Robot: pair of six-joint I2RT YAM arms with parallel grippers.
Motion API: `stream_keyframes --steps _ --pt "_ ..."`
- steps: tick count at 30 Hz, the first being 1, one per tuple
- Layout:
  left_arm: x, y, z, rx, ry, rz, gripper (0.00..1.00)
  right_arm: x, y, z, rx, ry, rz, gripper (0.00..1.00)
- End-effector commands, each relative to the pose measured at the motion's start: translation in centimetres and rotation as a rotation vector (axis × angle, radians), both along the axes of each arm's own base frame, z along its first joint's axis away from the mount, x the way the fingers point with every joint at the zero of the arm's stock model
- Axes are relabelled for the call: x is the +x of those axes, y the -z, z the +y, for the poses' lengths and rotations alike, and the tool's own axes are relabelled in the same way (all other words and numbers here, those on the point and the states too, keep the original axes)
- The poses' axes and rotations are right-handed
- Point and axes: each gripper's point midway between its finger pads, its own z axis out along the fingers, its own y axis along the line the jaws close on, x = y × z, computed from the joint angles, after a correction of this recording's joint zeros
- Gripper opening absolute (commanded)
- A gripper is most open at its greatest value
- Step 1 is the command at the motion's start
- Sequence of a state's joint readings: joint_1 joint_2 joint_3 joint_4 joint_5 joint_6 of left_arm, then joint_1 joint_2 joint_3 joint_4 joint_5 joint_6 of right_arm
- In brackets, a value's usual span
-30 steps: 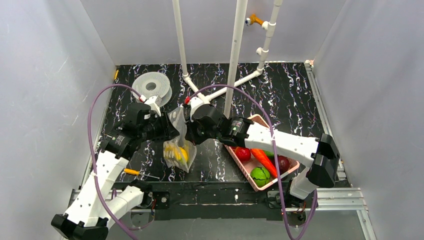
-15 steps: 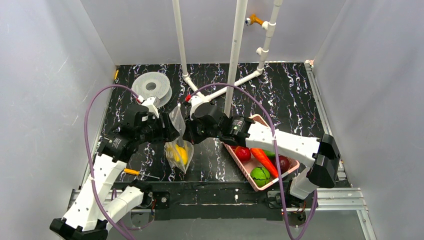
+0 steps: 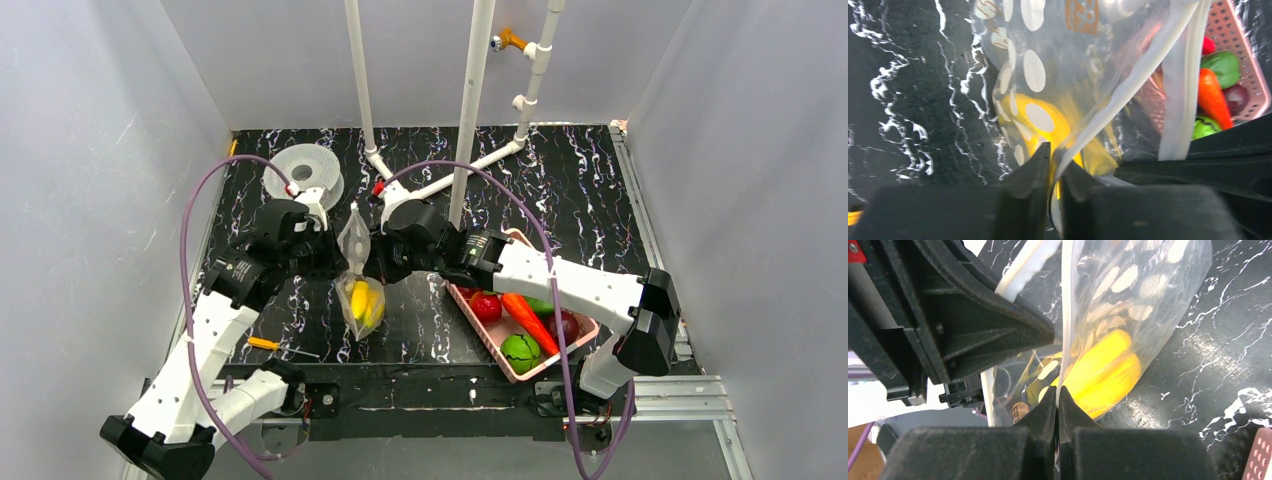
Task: Place the food in the zip-top bag and seal the zipper
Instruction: Adjust the zipper food storage bag at the center of the board.
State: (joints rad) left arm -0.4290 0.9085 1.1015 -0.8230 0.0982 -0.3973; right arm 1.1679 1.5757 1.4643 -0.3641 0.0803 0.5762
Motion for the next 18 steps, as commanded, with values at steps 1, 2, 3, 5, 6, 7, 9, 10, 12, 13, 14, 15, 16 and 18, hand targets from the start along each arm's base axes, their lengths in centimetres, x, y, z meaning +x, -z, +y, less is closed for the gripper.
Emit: stream_keyframes --steps 1,2,3,5,6,7,9,10,12,13,14,15,16,18 --pt "0.6 -1.4 2.6 0.134 -0.045 -0.073 0.0 -0.2 -2.2 1.1 0.103 -0.034 0.054 0.01" --pt "0.7 -1.9 3.4 0.166 -0.066 -0.088 0.0 -0.3 -2.0 1.3 0.112 -0.052 0.069 0.01" --pt "0.8 -2.5 4.1 0.194 -0.086 -0.102 0.0 -0.4 -1.9 1.5 0.118 -0.068 0.079 0.01" --pt "0.8 -3.8 5.1 0.234 -0.108 -0.125 0.0 -0.6 -2.0 2.0 0.134 -0.097 0.093 0.01" --pt "0.7 -4.4 5.4 0.245 -0.114 -0.131 0.0 -0.7 -2.2 2.3 0.144 -0.116 0.1 0.01" --pt "0.7 -4.8 5.6 0.251 -0.119 -0.133 0.0 -0.9 -2.3 2.6 0.154 -0.133 0.105 0.01" --pt "0.7 -5.6 5.6 0.251 -0.118 -0.137 0.0 -1.0 -2.6 2.9 0.164 -0.153 0.11 0.01" --pt "0.7 -5.9 5.5 0.25 -0.112 -0.14 0.0 -0.9 -2.6 3.0 0.165 -0.158 0.112 0.06" --pt "1.1 -5.5 5.2 0.255 -0.097 -0.126 0.0 -0.8 -2.4 3.1 0.163 -0.171 0.121 0.18" --pt "1.3 -5.0 5.0 0.26 -0.088 -0.113 0.0 -0.7 -2.1 3.0 0.158 -0.173 0.128 0.23" --pt "1.5 -4.0 4.7 0.271 -0.075 -0.083 0.0 -0.6 -1.7 2.8 0.148 -0.171 0.134 0.3" --pt "1.7 -3.1 4.4 0.277 -0.061 -0.055 0.0 -0.3 -1.3 2.4 0.136 -0.164 0.138 0.35" --pt "1.8 -2.1 4.0 0.276 -0.046 -0.029 0.0 -0.1 -0.4 1.8 0.114 -0.155 0.144 0.4" --pt "2.2 0.0 3.0 0.261 -0.015 0.006 0.0 0.4 0.9 0.3 0.077 -0.128 0.145 0.47"
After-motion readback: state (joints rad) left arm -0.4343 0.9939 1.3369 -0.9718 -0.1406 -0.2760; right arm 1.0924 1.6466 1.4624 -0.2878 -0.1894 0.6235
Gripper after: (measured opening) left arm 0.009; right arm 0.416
